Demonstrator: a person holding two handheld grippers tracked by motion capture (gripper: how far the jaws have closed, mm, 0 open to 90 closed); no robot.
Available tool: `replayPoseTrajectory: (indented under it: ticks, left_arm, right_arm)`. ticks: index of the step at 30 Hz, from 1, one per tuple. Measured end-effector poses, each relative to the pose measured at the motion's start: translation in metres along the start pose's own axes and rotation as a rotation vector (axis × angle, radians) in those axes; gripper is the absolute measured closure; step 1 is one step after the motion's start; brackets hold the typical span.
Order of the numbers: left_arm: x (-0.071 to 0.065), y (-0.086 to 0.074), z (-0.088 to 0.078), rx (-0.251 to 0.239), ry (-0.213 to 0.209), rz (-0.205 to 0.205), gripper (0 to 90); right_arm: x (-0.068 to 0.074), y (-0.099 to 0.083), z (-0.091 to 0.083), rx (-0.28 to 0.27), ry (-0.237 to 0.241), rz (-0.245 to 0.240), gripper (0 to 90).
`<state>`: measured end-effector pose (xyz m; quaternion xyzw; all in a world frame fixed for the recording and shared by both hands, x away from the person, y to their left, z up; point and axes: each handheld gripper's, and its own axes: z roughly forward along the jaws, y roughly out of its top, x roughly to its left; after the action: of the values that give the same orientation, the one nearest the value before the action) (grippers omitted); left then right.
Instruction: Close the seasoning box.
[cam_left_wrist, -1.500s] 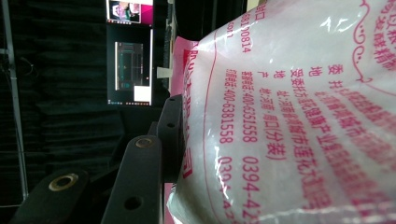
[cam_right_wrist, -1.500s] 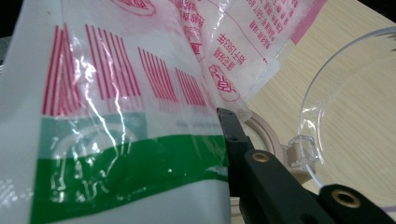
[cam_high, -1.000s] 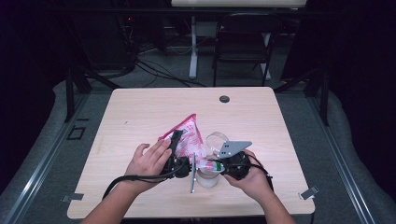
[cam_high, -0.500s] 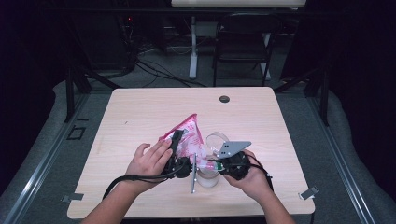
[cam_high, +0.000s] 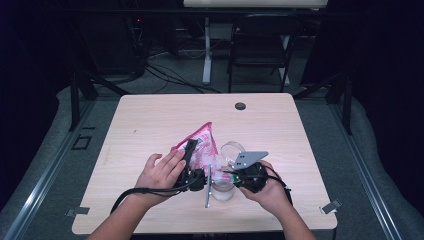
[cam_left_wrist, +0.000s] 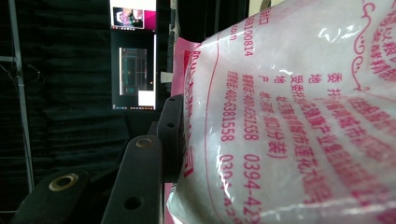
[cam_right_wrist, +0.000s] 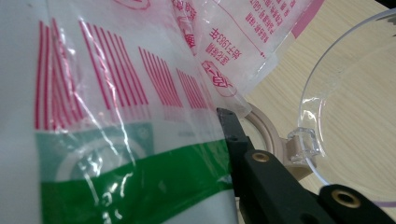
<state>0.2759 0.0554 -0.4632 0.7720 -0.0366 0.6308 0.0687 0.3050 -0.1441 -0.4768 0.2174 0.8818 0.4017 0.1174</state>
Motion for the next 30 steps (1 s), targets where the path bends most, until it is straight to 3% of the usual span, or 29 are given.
replayPoseTrajectory:
  ticks: [7,13,30]
  left_arm:
    - [0.0001,0.0011,0.0003,0.0,-0.003,-0.001,64.3]
    - [0.0011,0.0018,0.0002,-0.017,0.023,0.018,64.3]
    - [-0.0018,0.0014,-0.002,-0.005,0.004,0.025,64.6]
  right_arm:
    - [-0.0009,-0.0003,-0.0002,0.002,0.004,0.002,90.0]
    - [-0.0012,-0.0006,-0.0008,-0.004,-0.001,0.006,90.0]
    - [-0.0028,-0.0012,-0.0016,0.004,-0.031,0.013,90.0]
